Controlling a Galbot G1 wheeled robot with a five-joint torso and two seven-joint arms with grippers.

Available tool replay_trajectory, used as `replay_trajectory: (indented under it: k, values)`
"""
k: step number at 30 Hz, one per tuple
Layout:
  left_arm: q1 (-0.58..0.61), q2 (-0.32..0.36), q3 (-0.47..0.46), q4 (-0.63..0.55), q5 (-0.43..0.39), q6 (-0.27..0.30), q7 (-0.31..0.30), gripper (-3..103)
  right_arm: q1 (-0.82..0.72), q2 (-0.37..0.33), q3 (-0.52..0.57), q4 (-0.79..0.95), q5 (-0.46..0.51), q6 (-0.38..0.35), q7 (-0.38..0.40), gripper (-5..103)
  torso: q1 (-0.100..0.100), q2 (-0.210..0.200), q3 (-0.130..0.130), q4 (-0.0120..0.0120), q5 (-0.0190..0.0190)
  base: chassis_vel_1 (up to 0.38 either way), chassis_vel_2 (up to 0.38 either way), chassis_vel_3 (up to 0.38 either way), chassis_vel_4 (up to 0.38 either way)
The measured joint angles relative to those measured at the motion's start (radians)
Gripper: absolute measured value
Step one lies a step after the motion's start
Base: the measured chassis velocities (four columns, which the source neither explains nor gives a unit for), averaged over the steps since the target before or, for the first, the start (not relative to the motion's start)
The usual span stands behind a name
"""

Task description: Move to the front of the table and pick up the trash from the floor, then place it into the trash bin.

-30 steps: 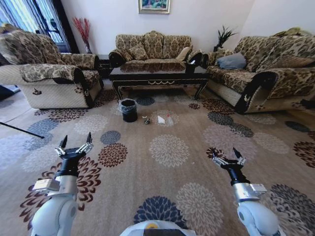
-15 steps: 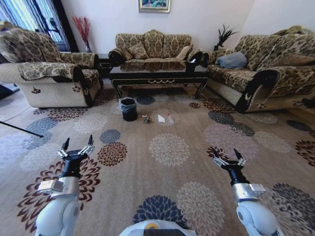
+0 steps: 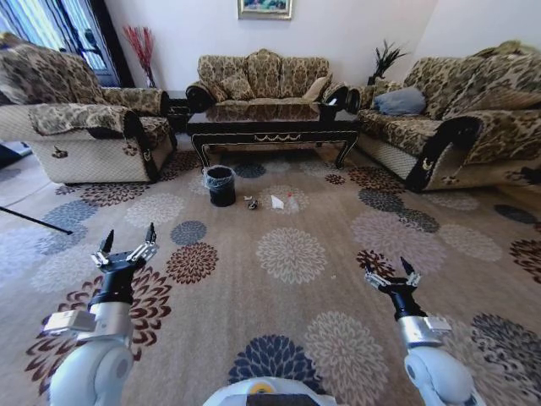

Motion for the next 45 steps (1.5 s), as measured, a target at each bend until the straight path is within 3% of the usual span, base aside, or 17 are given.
replay_trajectory:
  k: [7, 14, 21, 45]
  values:
    - [0.001, -0.001, 0.010, 0.019, 0.054, -0.022, -0.006, 100, -0.002, 0.006, -0.001, 0.006, 0.009, 0.018, 0.005, 100, 0.000, -0.013, -0.013, 0.0000, 0.0000, 0.000, 0.000, 0.000, 0.000]
    - [0.001, -0.001, 0.018, 0.048, 0.091, -0.021, -0.023, 100, -0.009, 0.011, -0.002, 0.000, 0.037, 0.095, -0.008, 100, -0.001, -0.013, -0.012, -0.0001, 0.0000, 0.000, 0.000, 0.000, 0.000]
    - [-0.005, 0.001, 0.030, 0.159, 0.174, -0.009, -0.036, 100, -0.001, 0.009, 0.002, -0.014, 0.034, 0.118, -0.022, 100, -0.001, -0.010, -0.009, -0.0001, -0.0003, 0.000, 0.000, 0.000, 0.000]
    - [0.030, 0.004, -0.001, 0.132, 0.173, -0.023, -0.018, 100, 0.032, -0.011, -0.016, -0.054, 0.055, 0.128, -0.028, 100, 0.000, -0.005, -0.005, -0.0001, 0.0000, -0.058, 0.054, 0.060, -0.057]
